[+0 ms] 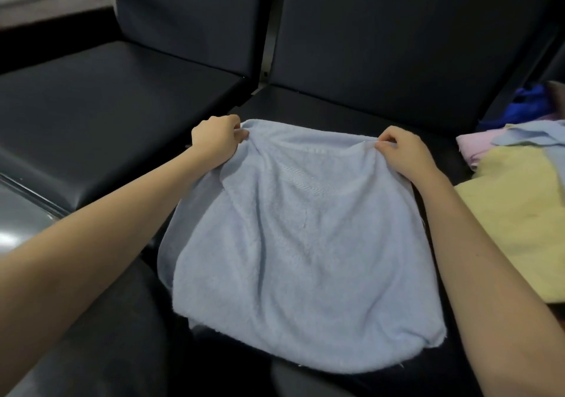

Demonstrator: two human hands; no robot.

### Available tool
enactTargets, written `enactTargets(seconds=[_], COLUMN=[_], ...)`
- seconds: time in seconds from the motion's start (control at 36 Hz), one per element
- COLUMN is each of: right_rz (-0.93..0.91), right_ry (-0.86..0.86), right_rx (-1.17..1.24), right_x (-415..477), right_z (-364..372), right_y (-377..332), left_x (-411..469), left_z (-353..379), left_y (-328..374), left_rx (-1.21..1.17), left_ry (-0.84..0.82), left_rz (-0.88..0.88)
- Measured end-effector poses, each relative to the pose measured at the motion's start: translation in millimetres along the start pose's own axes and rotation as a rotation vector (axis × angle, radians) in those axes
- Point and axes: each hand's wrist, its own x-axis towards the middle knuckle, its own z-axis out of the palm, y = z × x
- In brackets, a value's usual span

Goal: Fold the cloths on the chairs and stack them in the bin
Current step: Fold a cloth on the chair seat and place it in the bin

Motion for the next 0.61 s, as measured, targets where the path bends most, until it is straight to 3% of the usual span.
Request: enactTargets(seconds=[0.11,0.22,0.44,0.53,0.61], right_rz=[-0.054,-0.025,-0.064,-0.027,0.032], right_ry=[-0.051,-0.161,-0.47,-0.418,-0.237], right_rx=[-0.062,0.014,0.038,0.024,0.04], right_x=[0,3,2,3,6], right_z=[0,8,-11,-14,-8], right_y=[-6,0,-14,-18,-18], left_x=[5,9,12,15,16], left_z=[6,8,-2,-6,-11], left_y=[-4,-8,-11,-7,-2], left_rx=[0.109,-0.112,-0.32,-0.24,-0.132], left_ry=[0.082,-0.088,-0.024,-0.023,-0.013], left_rz=[0.091,0.082,0.004,-0.006,-0.008])
